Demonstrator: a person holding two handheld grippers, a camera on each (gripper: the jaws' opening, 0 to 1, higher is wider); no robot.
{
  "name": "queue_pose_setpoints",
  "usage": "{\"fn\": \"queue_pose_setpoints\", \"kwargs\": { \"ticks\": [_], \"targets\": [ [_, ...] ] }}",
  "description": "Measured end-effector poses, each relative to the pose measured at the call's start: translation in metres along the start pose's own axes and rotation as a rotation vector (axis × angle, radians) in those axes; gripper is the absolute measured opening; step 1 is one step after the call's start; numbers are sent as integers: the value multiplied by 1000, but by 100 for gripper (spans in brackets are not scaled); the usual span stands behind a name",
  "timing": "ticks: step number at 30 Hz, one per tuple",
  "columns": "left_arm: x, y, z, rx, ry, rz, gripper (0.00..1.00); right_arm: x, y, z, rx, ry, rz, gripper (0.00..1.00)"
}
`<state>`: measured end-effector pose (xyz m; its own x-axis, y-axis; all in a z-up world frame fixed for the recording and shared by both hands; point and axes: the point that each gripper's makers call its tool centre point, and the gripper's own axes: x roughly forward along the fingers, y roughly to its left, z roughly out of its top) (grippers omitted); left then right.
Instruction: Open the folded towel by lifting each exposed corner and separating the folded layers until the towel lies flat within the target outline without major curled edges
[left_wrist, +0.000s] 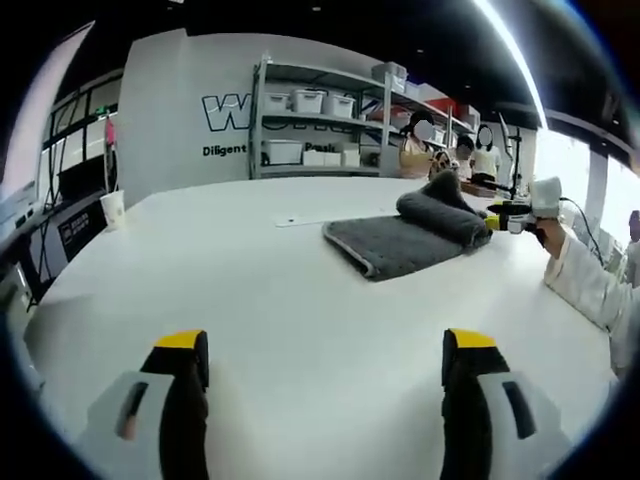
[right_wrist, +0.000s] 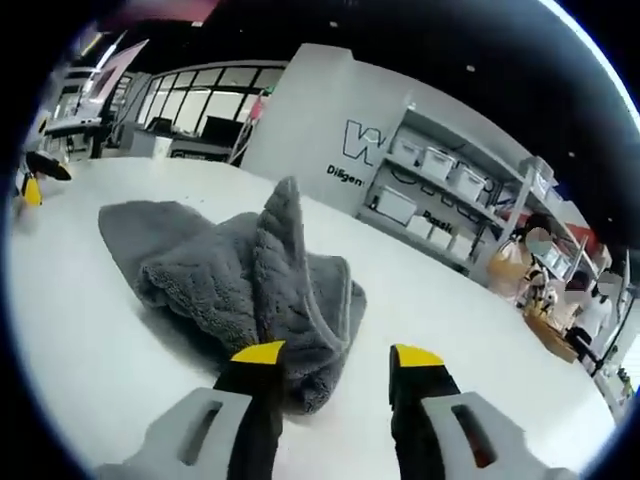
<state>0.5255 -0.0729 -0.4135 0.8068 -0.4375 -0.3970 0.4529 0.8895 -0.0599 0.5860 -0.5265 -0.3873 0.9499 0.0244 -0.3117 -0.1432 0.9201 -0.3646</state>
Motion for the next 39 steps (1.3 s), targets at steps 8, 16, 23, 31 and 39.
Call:
{"fn": "queue_pose_setpoints", "kwargs": {
  "ticks": [8,16,23,31,39],
  "targets": [
    [2,-2,2,5,-4,-9,96,-10,-12,-12,110,60,41,74],
    [3,-4,3,11,-8,-11,98,-11,-4,-17,176,99,111,99],
    [1,-7,9,25,-31,-9,99,-12,2,-17,155,112,133,99],
    [5,-14,14,60,-60,-28,99,-13,5,-18,174,112,153,99],
    [12,-20,23,49,-108,-49,99,-13,10,-14,182,98,173,99]
  ]
}}
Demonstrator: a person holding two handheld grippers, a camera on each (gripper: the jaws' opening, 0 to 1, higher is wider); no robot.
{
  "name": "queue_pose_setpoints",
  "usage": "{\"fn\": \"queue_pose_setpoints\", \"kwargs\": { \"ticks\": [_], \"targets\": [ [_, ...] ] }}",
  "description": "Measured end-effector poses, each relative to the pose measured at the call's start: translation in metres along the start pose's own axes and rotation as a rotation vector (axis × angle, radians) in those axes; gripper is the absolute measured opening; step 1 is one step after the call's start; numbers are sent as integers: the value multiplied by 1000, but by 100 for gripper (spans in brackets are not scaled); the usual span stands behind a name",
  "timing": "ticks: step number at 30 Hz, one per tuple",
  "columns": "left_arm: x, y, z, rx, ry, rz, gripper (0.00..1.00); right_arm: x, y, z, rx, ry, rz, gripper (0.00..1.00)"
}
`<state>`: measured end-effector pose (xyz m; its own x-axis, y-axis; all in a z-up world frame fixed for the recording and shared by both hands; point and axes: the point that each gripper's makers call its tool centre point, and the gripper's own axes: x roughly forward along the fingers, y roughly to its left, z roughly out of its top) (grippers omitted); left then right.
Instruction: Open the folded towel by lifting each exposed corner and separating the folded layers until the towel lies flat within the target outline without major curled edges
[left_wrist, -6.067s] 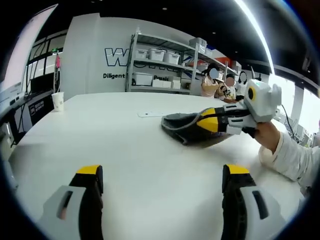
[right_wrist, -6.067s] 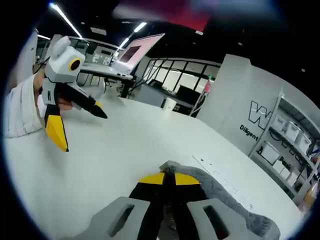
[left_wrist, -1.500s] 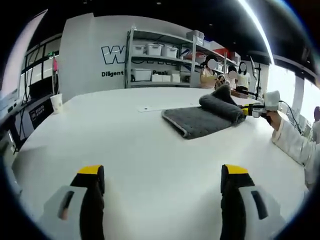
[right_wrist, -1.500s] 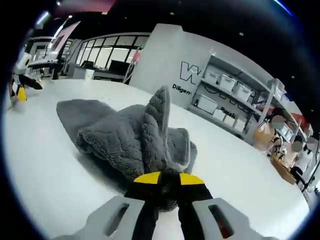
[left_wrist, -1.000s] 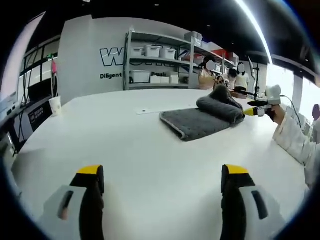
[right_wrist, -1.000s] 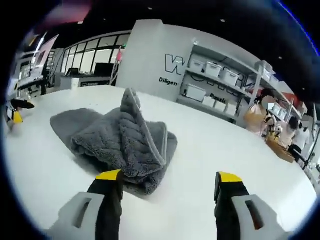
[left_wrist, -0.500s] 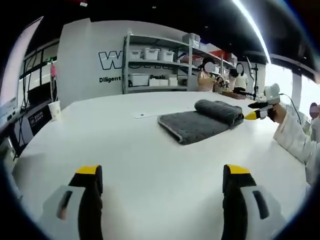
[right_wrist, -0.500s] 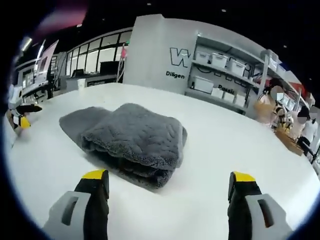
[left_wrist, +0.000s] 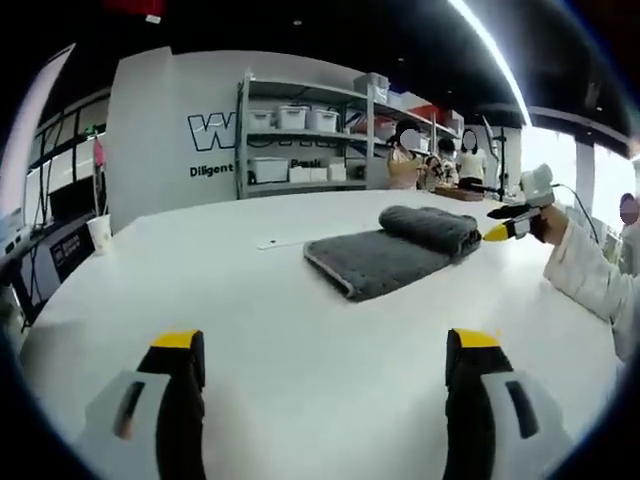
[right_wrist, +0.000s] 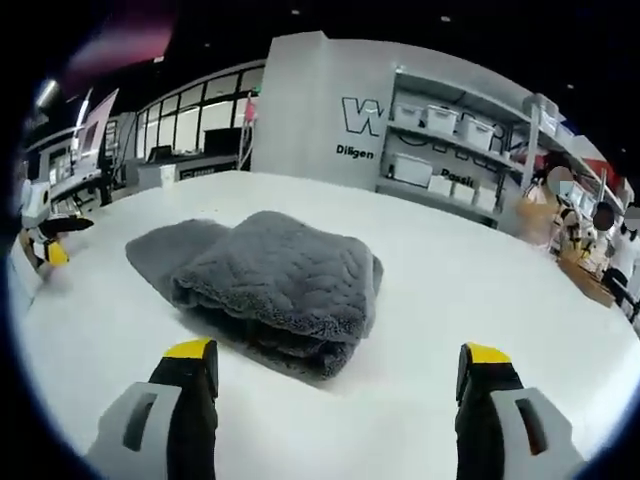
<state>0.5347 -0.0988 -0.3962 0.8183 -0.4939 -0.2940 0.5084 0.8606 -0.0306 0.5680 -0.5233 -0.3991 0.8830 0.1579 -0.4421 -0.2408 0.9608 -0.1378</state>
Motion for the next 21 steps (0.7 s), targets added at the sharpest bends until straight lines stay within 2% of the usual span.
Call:
{"fn": "queue_pose_setpoints", "kwargs": {
  "ticks": [4,8,10,12,15,17,20,21],
  "targets": [
    [5,-2,7,-19,-36,-9,99,1,6,2,-5,-3,19,99],
    [16,-8,12,-53,-65,-47,98,1,12,7,-4,-24,41,98],
    [25,-10,23,-72,-105,-67,95,2,14,10,2,-38,50,97],
    [31,-13,27,-62,-109,-82,89,2,16,11,4,-40,59,96],
    [46,-18,30,5,-72,-101,86,1,15,11,6,-40,59,96],
    [56,-19,24,56,-15,-102,85,-1,14,14,14,-54,57,96],
    [69,-21,17,100,28,-100,80,-2,14,16,19,-65,59,95],
    [76,-22,14,113,44,-102,78,-2,16,16,-7,-58,68,96]
  ]
}}
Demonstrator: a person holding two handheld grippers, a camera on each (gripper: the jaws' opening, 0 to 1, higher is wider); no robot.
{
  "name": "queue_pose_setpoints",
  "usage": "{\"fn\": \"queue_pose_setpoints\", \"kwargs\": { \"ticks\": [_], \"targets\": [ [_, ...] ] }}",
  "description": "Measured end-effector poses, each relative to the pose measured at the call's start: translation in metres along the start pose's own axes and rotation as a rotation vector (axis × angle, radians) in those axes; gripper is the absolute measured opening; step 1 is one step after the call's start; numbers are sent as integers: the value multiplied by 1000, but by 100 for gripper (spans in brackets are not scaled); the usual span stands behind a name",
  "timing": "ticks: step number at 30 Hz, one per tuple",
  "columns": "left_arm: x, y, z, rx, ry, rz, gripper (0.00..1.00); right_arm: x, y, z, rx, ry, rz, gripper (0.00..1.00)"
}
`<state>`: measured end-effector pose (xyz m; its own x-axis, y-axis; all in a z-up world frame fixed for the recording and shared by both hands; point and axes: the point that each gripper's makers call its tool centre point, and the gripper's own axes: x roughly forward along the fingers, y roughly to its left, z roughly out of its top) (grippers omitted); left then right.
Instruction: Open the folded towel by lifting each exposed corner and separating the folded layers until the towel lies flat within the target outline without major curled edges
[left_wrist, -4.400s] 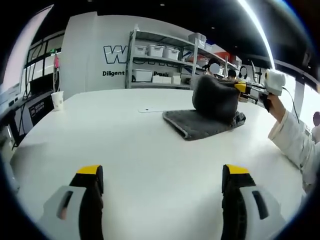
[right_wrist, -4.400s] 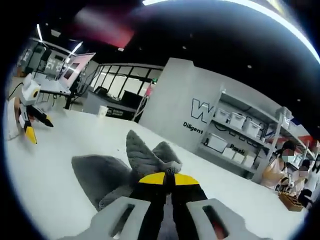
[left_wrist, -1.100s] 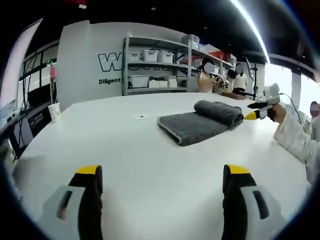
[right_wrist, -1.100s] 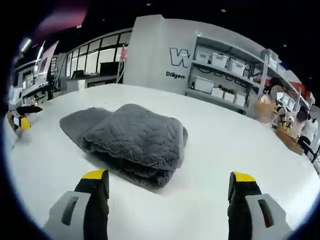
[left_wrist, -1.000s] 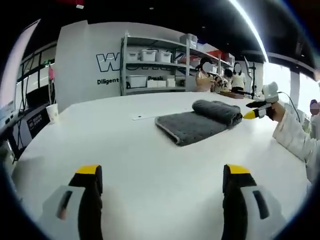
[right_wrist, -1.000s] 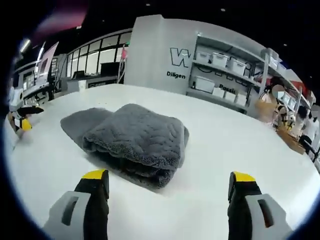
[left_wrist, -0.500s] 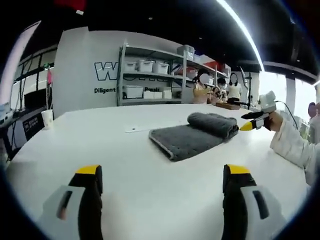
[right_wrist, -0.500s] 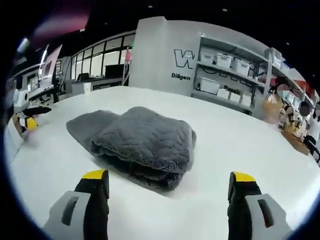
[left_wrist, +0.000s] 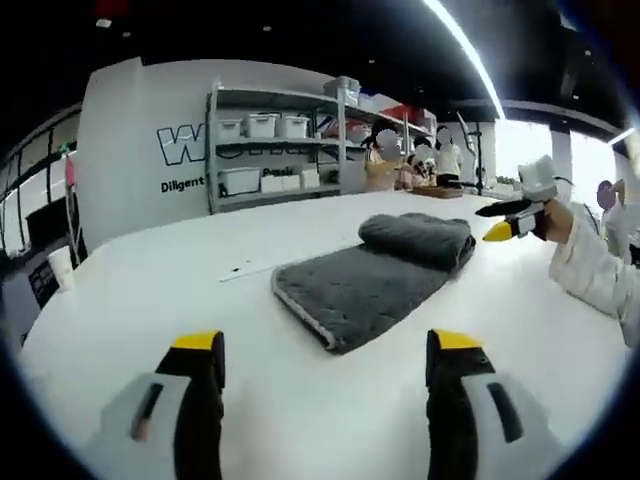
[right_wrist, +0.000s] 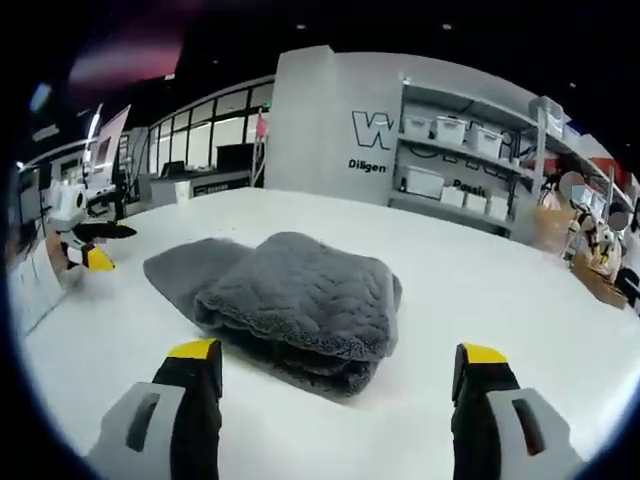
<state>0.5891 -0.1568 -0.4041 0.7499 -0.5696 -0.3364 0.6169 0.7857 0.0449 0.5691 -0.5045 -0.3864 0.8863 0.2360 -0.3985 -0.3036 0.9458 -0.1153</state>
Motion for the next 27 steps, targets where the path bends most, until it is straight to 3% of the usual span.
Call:
{"fn": "queue_pose_setpoints", "kwargs": {
  "ticks": [3,5,9,12,14,18,20,23,27],
  "targets": [
    [12,-7,-7,-19,39,-46,69,0,-1,0,-18,6,-16,97],
    [20,-10,-6,-15,14,-63,64,0,-1,0,-18,5,-15,96],
    [29,-4,-12,-30,24,-43,55,0,0,2,-1,-8,-6,96],
    [33,-5,-10,-42,9,-57,41,0,1,2,-1,-8,-6,95],
    [36,-8,-9,-35,-1,-69,25,0,1,2,-4,-6,-6,95],
    [42,-13,-11,-14,2,-73,17,1,2,2,-5,-8,-5,95],
    [44,-16,-11,25,5,-72,7,1,3,2,-7,-8,-4,95],
    [46,-20,-9,141,13,-57,6,1,2,2,-6,-6,-7,95],
    [46,-21,-9,142,18,-54,4,0,-2,1,2,-6,-15,95]
  ]
}}
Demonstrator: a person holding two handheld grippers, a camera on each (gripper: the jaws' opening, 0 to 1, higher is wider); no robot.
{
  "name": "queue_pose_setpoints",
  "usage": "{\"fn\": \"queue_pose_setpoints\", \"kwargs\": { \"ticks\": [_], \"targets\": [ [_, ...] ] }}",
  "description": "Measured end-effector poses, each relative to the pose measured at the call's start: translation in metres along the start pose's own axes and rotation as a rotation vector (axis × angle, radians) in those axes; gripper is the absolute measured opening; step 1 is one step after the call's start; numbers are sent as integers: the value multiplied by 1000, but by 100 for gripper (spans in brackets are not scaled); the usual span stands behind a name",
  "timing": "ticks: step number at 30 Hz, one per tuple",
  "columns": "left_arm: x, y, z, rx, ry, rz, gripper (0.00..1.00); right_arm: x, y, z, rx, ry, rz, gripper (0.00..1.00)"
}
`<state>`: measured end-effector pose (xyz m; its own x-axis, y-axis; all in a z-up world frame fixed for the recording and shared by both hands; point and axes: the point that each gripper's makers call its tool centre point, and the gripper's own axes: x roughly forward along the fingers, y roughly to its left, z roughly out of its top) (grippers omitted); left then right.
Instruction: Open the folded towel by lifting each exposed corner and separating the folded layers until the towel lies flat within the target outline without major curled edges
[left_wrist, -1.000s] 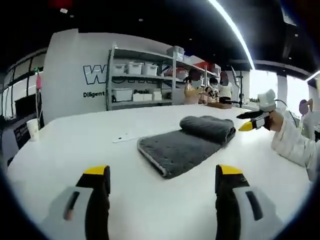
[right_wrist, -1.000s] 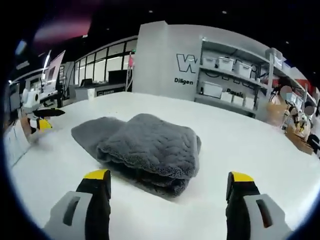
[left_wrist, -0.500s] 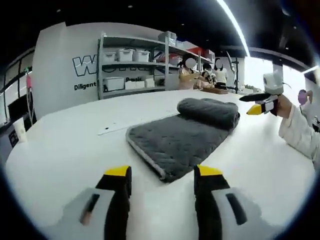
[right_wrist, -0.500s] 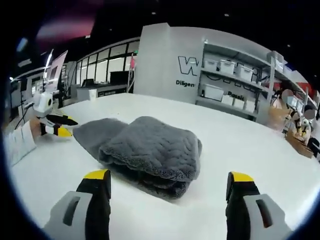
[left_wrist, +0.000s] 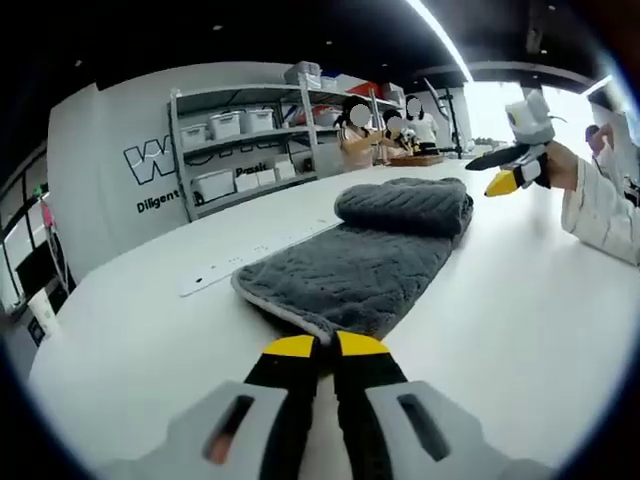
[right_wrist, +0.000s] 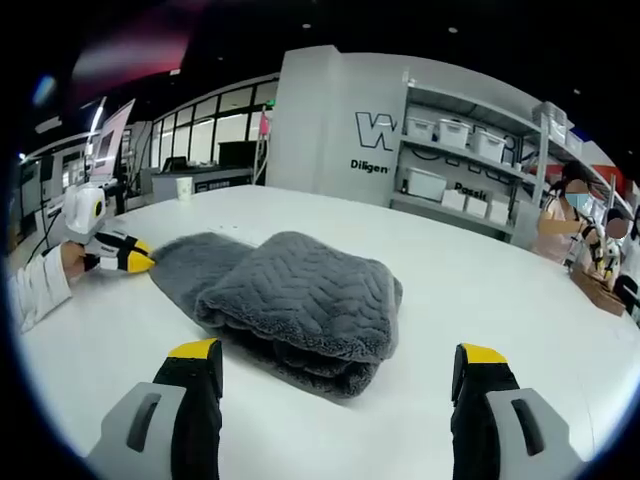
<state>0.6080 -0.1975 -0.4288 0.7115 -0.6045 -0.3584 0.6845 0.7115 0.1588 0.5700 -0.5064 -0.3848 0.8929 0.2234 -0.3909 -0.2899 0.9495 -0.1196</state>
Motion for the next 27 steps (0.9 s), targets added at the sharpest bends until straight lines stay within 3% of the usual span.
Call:
{"fn": "queue_pose_setpoints", "kwargs": {
  "ticks": [8,14,27],
  "targets": [
    [-6,0,-3,-13,4,-6,4,-1,-1,0,5,-3,0,94],
    [-10,2,-5,-17,4,-7,4,2,12,2,-39,5,38,94],
    [-28,13,-14,-2,28,32,4,3,20,-1,-56,17,50,92]
  ]
}}
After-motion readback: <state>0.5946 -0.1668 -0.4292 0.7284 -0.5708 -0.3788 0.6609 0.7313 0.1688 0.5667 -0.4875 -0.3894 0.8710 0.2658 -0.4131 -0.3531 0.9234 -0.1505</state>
